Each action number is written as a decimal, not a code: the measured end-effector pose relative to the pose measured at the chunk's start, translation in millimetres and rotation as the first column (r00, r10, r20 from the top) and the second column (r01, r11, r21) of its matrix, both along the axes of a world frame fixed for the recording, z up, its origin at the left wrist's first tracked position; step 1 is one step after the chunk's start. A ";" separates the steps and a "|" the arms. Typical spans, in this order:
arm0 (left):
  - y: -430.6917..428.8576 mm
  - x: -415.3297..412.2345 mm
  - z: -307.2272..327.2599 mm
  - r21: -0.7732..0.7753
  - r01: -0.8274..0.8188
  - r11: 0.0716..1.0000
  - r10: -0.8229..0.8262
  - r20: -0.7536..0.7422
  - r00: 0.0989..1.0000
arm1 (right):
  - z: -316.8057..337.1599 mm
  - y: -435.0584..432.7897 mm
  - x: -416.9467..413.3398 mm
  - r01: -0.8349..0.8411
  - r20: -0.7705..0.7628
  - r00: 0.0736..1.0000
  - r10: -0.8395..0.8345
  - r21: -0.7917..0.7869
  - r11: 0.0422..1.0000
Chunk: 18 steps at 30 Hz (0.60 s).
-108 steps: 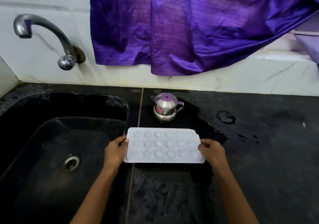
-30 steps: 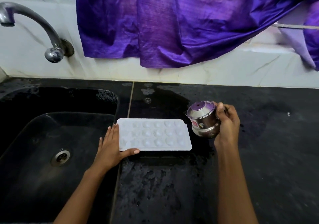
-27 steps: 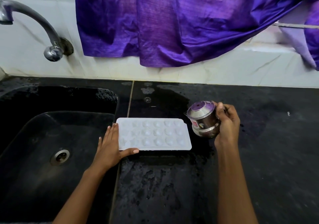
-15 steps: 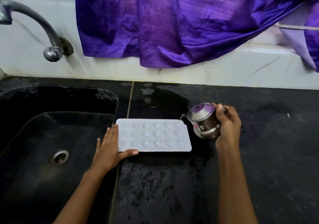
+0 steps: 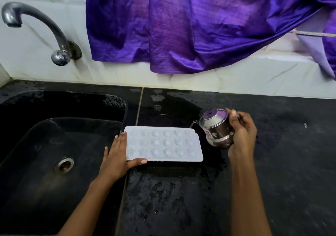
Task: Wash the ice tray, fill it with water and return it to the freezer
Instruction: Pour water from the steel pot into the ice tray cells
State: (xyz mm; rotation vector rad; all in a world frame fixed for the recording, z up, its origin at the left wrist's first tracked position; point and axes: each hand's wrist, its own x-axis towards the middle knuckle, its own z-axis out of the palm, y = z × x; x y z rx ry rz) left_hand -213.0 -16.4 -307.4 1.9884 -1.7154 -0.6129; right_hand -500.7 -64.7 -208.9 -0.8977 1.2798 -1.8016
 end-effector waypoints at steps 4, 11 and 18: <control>0.3 0.5 0.6 0.003 0.001 1.000 -0.001 0.004 1.000 | 0.8 0.0 -0.1 0.008 0.005 1.000 -0.008 -0.004 1.000; 0.0 0.6 1.2 0.027 0.005 1.000 -0.006 0.027 1.000 | -0.7 0.4 -1.3 0.013 0.017 1.000 -0.013 0.014 1.000; 1.1 0.1 2.2 0.032 0.010 0.999 -0.011 0.039 0.999 | -1.6 -0.6 4.0 0.033 0.151 0.988 -0.032 0.002 0.999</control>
